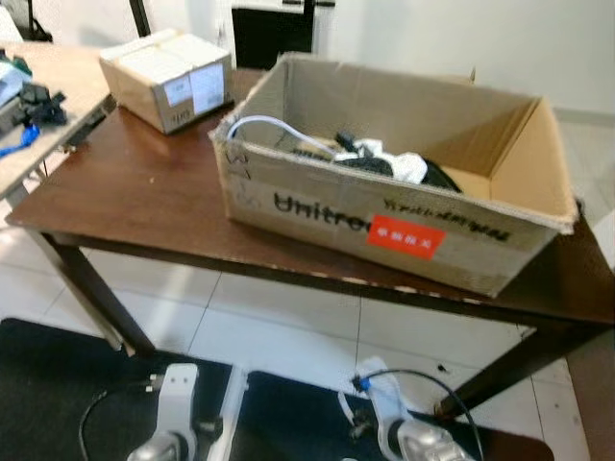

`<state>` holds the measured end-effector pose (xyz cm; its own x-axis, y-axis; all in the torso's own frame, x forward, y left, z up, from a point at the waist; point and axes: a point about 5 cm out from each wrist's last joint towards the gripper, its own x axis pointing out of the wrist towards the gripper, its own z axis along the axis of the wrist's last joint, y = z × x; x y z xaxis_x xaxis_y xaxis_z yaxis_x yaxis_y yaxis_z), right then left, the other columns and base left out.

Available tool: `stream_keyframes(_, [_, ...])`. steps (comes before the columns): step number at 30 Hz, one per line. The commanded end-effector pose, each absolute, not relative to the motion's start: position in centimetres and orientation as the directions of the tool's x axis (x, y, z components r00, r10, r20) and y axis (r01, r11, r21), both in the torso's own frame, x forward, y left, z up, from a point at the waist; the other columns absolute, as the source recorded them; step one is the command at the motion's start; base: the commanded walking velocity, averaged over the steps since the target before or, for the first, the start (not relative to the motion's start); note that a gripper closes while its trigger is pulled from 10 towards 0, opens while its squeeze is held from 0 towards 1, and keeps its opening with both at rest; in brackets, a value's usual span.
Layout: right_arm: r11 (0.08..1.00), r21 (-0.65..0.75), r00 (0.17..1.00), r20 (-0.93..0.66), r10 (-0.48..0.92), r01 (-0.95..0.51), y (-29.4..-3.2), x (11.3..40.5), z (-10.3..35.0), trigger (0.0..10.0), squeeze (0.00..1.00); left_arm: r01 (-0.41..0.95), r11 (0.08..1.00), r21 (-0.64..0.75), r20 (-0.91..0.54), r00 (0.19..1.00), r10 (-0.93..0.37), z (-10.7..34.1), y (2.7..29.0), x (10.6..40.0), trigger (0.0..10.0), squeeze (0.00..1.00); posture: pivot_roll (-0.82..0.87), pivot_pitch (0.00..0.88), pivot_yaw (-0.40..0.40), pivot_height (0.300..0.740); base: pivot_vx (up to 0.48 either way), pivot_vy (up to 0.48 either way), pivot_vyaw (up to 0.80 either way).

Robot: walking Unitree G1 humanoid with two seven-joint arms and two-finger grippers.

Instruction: Picking trash to rubbish bin

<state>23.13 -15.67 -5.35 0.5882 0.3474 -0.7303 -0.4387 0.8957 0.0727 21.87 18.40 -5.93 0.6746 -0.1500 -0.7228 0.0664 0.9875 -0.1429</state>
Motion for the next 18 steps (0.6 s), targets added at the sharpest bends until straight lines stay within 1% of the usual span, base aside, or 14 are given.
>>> stream_keyframes(1, [0.889,0.085,0.575,-0.734,0.361,-0.45,-15.32,22.68,-5.64,10.0,0.0,0.052,0.989,-0.141,-0.743,0.654,-0.141,-6.46,18.61,21.0,10.0,0.02,-0.04,0.121,0.016,0.74,0.0,0.0,0.0])
stream_keyframes(12, [0.883,0.085,0.569,-0.735,0.368,-0.461,-15.2,22.64,-5.66,10.0,0.0,0.043,0.987,-0.155,-0.73,0.669,-0.144,-6.36,18.54,21.12,10.0,0.02,-0.04,0.122,0.015,0.74,0.0,0.0,0.0])
stream_keyframes(16, [0.882,0.084,0.568,-0.735,0.369,-0.464,-15.18,22.67,-5.64,10.0,0.0,0.081,0.986,-0.145,-0.732,0.661,-0.162,-6.37,18.39,21.1,10.0,0.04,-0.04,0.122,0.014,0.74,0.0,0.0,0.0])
stream_keyframes(18, [0.881,0.084,0.568,-0.735,0.37,-0.465,-15.17,22.68,-5.63,10.0,0.0,0.083,0.986,-0.145,-0.733,0.66,-0.164,-6.38,18.34,21.09,10.0,0.04,-0.04,0.122,0.013,0.74,0.0,-0.48,0.0])
